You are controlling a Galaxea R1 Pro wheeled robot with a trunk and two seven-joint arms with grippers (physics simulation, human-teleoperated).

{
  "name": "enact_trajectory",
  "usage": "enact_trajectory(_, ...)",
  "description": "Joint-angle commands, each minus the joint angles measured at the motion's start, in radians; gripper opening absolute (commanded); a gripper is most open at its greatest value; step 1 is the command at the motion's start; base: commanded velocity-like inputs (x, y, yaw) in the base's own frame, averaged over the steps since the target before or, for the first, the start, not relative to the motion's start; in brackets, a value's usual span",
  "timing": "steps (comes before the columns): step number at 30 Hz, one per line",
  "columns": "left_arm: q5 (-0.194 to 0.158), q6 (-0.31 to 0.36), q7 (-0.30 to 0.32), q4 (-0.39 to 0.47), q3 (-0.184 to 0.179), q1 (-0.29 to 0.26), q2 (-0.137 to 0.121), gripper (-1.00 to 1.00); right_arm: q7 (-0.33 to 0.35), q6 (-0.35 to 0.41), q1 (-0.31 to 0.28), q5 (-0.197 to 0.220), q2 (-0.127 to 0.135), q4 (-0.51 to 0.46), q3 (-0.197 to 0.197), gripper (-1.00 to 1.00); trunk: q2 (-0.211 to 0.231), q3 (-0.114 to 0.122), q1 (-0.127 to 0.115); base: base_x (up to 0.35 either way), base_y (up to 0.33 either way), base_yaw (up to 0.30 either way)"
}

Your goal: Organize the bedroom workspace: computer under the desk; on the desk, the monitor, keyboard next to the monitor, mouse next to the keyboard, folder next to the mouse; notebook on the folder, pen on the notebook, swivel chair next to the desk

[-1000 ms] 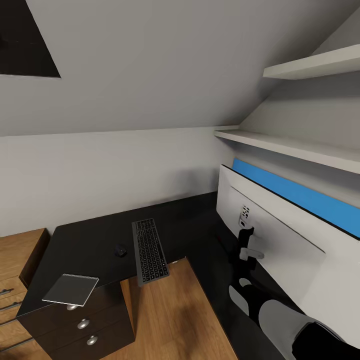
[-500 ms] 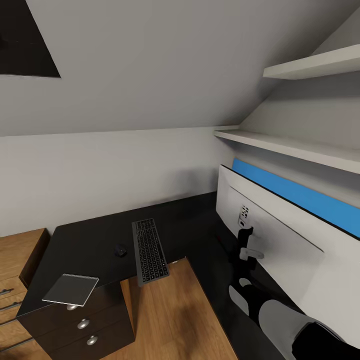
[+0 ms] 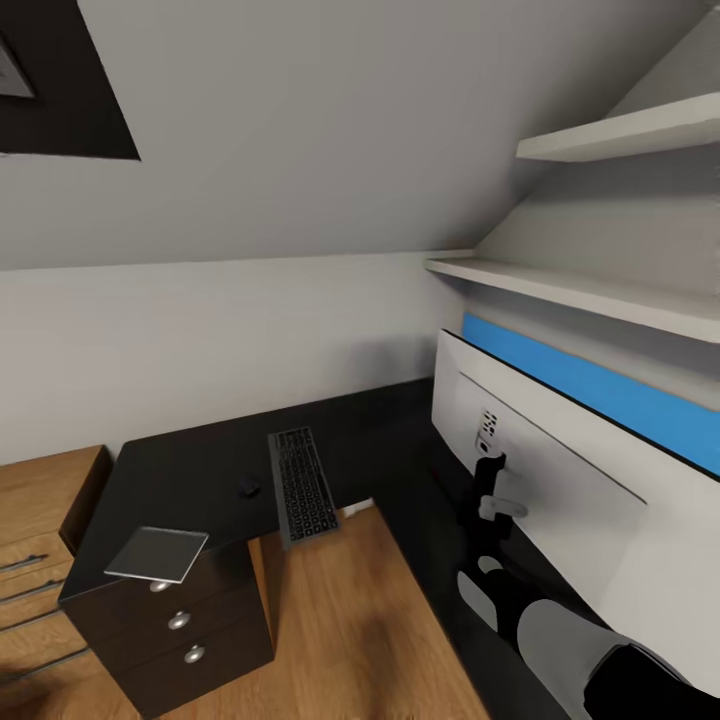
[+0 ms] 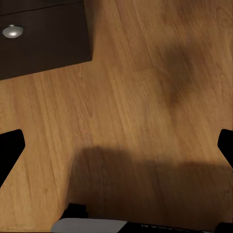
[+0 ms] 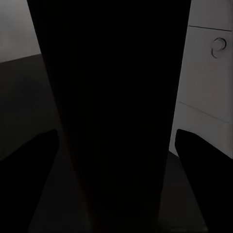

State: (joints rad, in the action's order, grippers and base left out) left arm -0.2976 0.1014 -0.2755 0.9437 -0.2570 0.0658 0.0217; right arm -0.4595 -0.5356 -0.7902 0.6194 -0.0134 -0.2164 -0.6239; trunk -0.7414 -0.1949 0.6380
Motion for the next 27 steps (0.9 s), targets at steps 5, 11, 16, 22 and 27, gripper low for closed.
enact_trajectory(5,-0.008,0.004,-0.007,0.003,-0.002,0.0,0.0,1.0,-0.005,-0.008,-0.001,0.002,0.0,-0.002,-0.014,-1.0,-0.001,-0.001,0.0,-0.33,0.0,0.0)
enact_trajectory(11,-0.008,0.004,-0.007,0.003,-0.002,0.0,0.0,1.0,-0.005,-0.008,-0.001,0.002,0.0,-0.005,-0.014,-1.0,-0.001,-0.001,0.0,-0.333,0.0,0.0)
enact_trajectory(16,-0.008,0.004,-0.007,0.003,-0.002,0.0,0.0,1.0,-0.005,-0.011,-0.001,0.001,0.0,-0.005,-0.015,-1.0,-0.001,-0.001,0.0,-0.334,0.0,0.0)
enact_trajectory(22,-0.008,0.004,-0.007,0.003,-0.002,0.0,0.0,1.0,-0.005,-0.012,-0.001,0.002,0.0,-0.005,-0.016,-1.0,-0.001,-0.001,0.0,-0.334,0.0,0.0)
enact_trajectory(27,-0.008,0.005,-0.007,0.003,-0.002,0.0,0.0,1.0,-0.005,-0.013,-0.001,0.001,0.0,-0.005,-0.016,-1.0,-0.001,-0.001,0.0,-0.334,0.0,0.0)
